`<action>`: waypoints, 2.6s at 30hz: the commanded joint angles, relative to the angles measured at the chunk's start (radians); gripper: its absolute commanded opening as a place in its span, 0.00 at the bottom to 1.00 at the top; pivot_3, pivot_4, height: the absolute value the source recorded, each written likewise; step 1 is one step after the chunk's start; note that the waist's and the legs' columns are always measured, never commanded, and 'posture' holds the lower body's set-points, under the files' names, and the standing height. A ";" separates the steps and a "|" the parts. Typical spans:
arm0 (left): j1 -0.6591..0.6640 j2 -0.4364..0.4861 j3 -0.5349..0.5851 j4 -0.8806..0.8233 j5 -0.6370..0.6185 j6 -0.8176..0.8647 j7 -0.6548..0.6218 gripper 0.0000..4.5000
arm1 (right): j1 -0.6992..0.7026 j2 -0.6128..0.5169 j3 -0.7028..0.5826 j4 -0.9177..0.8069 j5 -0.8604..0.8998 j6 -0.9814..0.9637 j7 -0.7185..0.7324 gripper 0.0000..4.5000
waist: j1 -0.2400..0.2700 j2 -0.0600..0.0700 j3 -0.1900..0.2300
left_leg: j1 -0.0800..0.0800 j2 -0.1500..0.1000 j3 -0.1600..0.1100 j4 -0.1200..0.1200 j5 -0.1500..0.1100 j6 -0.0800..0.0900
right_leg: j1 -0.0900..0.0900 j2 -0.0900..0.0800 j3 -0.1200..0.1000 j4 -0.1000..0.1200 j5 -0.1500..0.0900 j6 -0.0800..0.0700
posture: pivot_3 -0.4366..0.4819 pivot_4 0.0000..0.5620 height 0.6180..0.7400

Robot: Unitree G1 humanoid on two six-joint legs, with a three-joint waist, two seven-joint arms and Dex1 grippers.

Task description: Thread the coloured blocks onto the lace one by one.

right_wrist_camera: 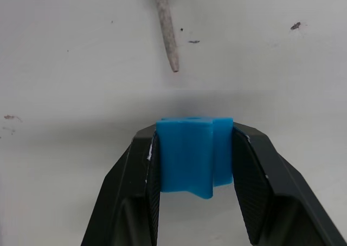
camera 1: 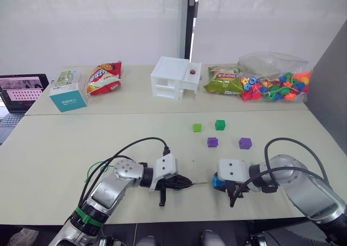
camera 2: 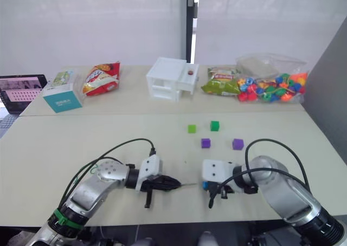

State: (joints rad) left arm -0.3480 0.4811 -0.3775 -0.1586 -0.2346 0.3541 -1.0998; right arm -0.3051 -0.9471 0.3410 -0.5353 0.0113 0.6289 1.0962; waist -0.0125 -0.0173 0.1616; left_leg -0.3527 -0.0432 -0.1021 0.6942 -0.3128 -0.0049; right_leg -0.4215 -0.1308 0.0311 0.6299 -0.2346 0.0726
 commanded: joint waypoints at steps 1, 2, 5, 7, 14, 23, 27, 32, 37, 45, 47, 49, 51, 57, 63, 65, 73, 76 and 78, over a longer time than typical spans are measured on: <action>-0.020 -0.005 -0.013 -0.009 0.006 0.013 0.003 0.00 | 0.000 0.007 0.033 -0.018 -0.010 0.007 0.001 0.29 | 0.000 0.000 0.000 | 0.000 0.000 0.000 0.000 0.000 0.000 | 0.000 0.000 0.000 0.000 0.000 0.000 | 0.48 0.27 1.00; -0.024 -0.005 -0.018 -0.009 0.011 0.023 0.006 0.00 | -0.002 0.004 0.036 -0.016 -0.014 0.004 0.003 0.29 | 0.000 0.000 0.000 | 0.000 0.000 0.000 0.000 0.000 0.000 | 0.000 0.000 0.000 0.000 0.000 0.000 | 0.48 0.27 1.00; -0.040 -0.017 -0.028 -0.013 0.010 0.058 0.020 0.00 | -0.004 -0.008 0.044 -0.016 -0.029 -0.011 0.009 0.29 | -0.001 0.000 0.000 | 0.000 0.000 0.000 0.000 0.000 0.000 | 0.000 0.000 0.000 0.000 0.000 0.000 | 0.48 0.27 1.00; -0.050 -0.022 -0.035 -0.014 0.014 0.070 0.023 0.00 | 0.000 -0.015 0.046 -0.020 -0.032 -0.019 0.017 0.29 | 0.000 0.000 0.000 | 0.000 0.000 0.000 0.000 0.000 0.000 | 0.000 0.000 0.000 0.000 0.000 0.000 | 0.48 0.27 1.00; -0.076 -0.042 -0.045 -0.001 0.024 0.088 0.038 0.00 | -0.001 -0.011 0.051 -0.029 -0.040 -0.027 0.025 0.29 | 0.001 0.000 0.000 | 0.000 0.000 0.000 0.000 0.000 0.000 | 0.000 0.000 0.000 0.000 0.000 0.000 | 0.48 0.27 1.00; -0.115 -0.060 -0.076 0.021 0.046 0.106 0.024 0.00 | -0.012 0.007 0.052 -0.031 -0.041 -0.016 0.022 0.29 | 0.001 -0.001 0.000 | 0.000 0.000 0.000 0.000 0.000 0.000 | 0.000 0.000 0.000 0.000 0.000 0.000 | 0.48 0.27 1.00; -0.124 -0.059 -0.082 0.023 0.052 0.111 0.022 0.00 | -0.009 0.005 0.051 -0.033 -0.043 -0.013 0.023 0.29 | 0.000 -0.001 0.000 | 0.000 0.000 0.000 0.000 0.000 0.000 | 0.000 0.000 0.000 0.000 0.000 0.000 | 0.48 0.27 1.00; -0.114 -0.053 -0.074 0.000 0.045 0.131 0.032 0.00 | 0.004 -0.003 0.044 -0.035 -0.044 -0.010 0.019 0.29 | 0.000 -0.001 0.000 | 0.000 0.000 0.000 0.000 0.000 0.000 | 0.000 0.000 0.000 0.000 0.000 0.000 | 0.48 0.27 1.00; -0.116 -0.046 -0.080 -0.011 0.046 0.148 0.027 0.00 | 0.005 0.002 0.052 -0.031 -0.049 -0.006 0.015 0.29 | 0.000 -0.001 0.000 | 0.000 0.000 0.000 0.000 0.000 0.000 | 0.000 0.000 0.000 0.000 0.000 0.000 | 0.48 0.27 1.00; -0.122 -0.022 -0.092 -0.032 0.067 0.174 0.032 0.00 | 0.002 -0.003 0.050 -0.020 -0.052 -0.012 0.018 0.29 | 0.000 -0.001 0.000 | 0.000 0.000 0.000 0.000 0.000 0.000 | 0.000 0.000 0.000 0.000 0.000 0.000 | 0.48 0.27 1.00; -0.128 -0.013 -0.103 -0.037 0.078 0.176 0.027 0.00 | 0.004 0.000 0.053 -0.023 -0.052 -0.008 0.018 0.29 | 0.000 -0.001 0.000 | 0.000 0.000 0.000 0.000 0.000 0.000 | 0.000 0.000 0.000 0.000 0.000 0.000 | 0.48 0.27 1.00; -0.134 -0.006 -0.109 -0.042 0.084 0.184 0.023 0.00 | 0.004 0.001 0.055 -0.025 -0.052 -0.008 0.018 0.29 | 0.000 -0.001 0.000 | 0.000 0.000 0.000 0.000 0.000 0.000 | 0.000 0.000 0.000 0.000 0.000 0.000 | 0.48 0.27 1.00; -0.139 -0.005 -0.111 -0.042 0.087 0.184 0.027 0.00 | 0.004 0.001 0.056 -0.027 -0.052 -0.007 0.018 0.29 | 0.000 -0.001 0.000 | 0.000 0.000 0.000 0.000 0.000 0.000 | 0.000 0.000 0.000 0.000 0.000 0.000 | 0.48 0.27 1.00; -0.139 -0.029 -0.105 -0.027 0.076 0.175 0.040 0.00 | 0.004 0.005 0.057 -0.030 -0.053 -0.002 0.014 0.29 | 0.000 -0.001 0.000 | 0.000 0.000 0.000 0.000 0.000 0.000 | 0.000 0.000 0.000 0.000 0.000 0.000 | 0.48 0.27 1.00; -0.148 -0.052 -0.110 0.001 0.073 0.160 0.030 0.00 | 0.006 0.008 0.062 -0.036 -0.054 0.001 0.012 0.29 | 0.000 -0.001 0.000 | 0.000 0.000 0.000 0.000 0.000 0.000 | 0.000 0.000 0.000 0.000 0.000 0.000 | 0.48 0.27 1.00; -0.148 -0.056 -0.111 0.001 0.075 0.162 0.034 0.00 | 0.006 0.009 0.065 -0.040 -0.053 0.002 0.013 0.29 | 0.000 -0.001 0.000 | 0.000 0.000 0.000 0.000 0.000 0.000 | 0.000 0.000 0.000 0.000 0.000 0.000 | 0.48 0.27 1.00; -0.159 -0.097 -0.106 0.029 0.076 0.156 0.051 0.00 | -0.001 0.021 0.069 -0.045 -0.058 0.006 0.017 0.29 | -0.001 -0.001 0.000 | 0.000 0.000 0.000 0.000 0.000 0.000 | 0.000 0.000 0.000 0.000 0.000 0.000 | 0.48 0.27 1.00; -0.172 -0.140 -0.094 0.057 0.063 0.128 0.057 0.00 | 0.000 0.026 0.070 -0.050 -0.061 0.012 0.015 0.29 | 0.000 -0.002 -0.001 | 0.000 0.000 0.000 0.001 0.000 0.000 | 0.001 0.000 0.000 0.000 0.000 0.000 | 0.48 0.27 1.00; -0.171 -0.158 -0.089 0.075 0.047 0.094 0.039 0.00 | 0.002 0.028 0.071 -0.054 -0.062 0.016 0.013 0.29 | -0.001 -0.002 -0.001 | 0.000 0.000 0.000 0.001 0.000 0.000 | 0.001 0.000 0.000 0.000 0.000 0.000 | 0.48 0.27 1.00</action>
State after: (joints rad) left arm -0.5068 0.3358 -0.4888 -0.0764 -0.1601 0.4899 -1.0524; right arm -0.3167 -0.9296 0.3772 -0.5699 -0.0581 0.6408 1.1030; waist -0.0135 -0.0188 0.1610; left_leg -0.3524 -0.0433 -0.1021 0.6949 -0.3127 -0.0050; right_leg -0.4208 -0.1306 0.0311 0.6299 -0.2345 0.0727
